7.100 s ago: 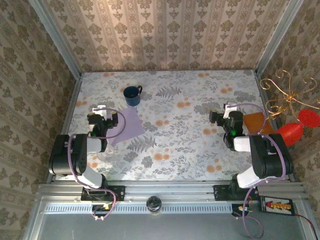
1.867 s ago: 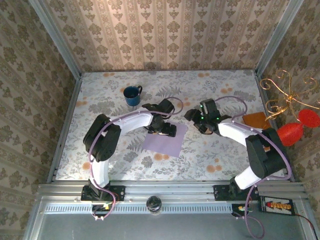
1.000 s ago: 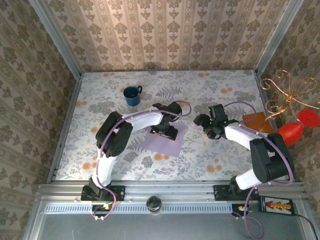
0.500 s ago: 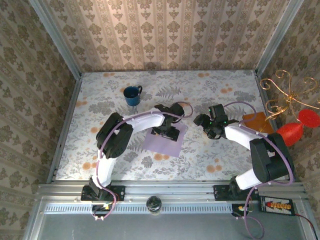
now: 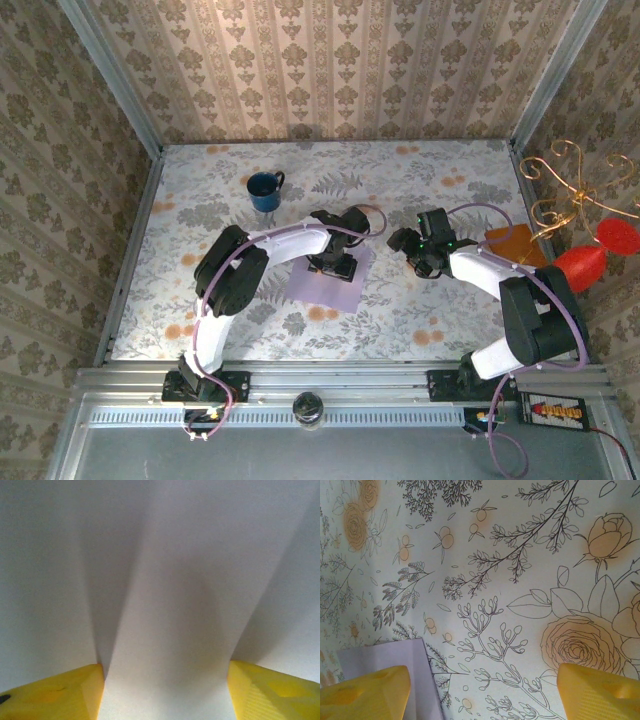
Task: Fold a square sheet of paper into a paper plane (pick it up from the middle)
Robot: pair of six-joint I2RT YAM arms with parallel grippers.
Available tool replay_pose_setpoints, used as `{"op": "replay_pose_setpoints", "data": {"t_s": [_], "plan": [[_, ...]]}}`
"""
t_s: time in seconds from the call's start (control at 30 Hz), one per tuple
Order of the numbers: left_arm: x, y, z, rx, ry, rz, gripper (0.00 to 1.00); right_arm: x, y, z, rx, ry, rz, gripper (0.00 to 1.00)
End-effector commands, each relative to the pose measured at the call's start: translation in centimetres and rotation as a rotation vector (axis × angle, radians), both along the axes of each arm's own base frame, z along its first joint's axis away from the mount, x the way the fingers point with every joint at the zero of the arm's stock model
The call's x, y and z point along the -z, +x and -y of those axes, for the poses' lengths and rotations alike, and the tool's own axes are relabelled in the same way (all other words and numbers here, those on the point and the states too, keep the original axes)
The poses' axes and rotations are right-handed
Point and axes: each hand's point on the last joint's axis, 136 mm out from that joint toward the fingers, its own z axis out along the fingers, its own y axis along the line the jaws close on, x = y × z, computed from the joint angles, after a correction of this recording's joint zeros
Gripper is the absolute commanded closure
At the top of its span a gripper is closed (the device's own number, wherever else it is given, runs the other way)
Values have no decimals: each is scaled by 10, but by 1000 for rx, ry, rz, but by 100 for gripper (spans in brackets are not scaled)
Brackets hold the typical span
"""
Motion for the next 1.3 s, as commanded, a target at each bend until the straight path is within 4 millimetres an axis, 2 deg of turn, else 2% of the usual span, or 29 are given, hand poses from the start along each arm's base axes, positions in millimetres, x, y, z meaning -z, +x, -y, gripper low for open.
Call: {"op": "replay_pose_setpoints", "data": {"t_s": [0.0,0.13,0.23,0.33,0.47,0.67,0.8,0.9,1.0,1.1,1.27], "plan": [[19,-2,-18,-36,55,-27,37,7,-5,8,17,-34,-23,22],[15,0,-19,-48,30,-25,39,8,-6,8,19,-36,-25,22],[3,4,-18,-55,0,-6,44,7,-6,8,19,-35,-22,22],[-21,12,-14,-67,-93,26,54,5,-5,8,18,-33,-18,22],[-55,29,-20,-138,-312,19,69,2,-2,4,-1,-19,0,22],[-117,46,-13,-189,-741,29,71,-8,4,-13,-79,41,58,20],[-142,51,-4,-203,-935,35,71,-19,9,-29,-140,95,110,20],[-132,54,1,-234,-978,10,71,-25,12,-40,-179,118,140,20],[-105,55,3,-277,-976,-23,71,-25,12,-46,-200,130,142,21],[-72,55,-6,-322,-898,-44,71,-22,12,-49,-209,138,135,22],[-35,48,-29,-308,-701,-38,71,-17,9,-54,-231,140,119,23]]}}
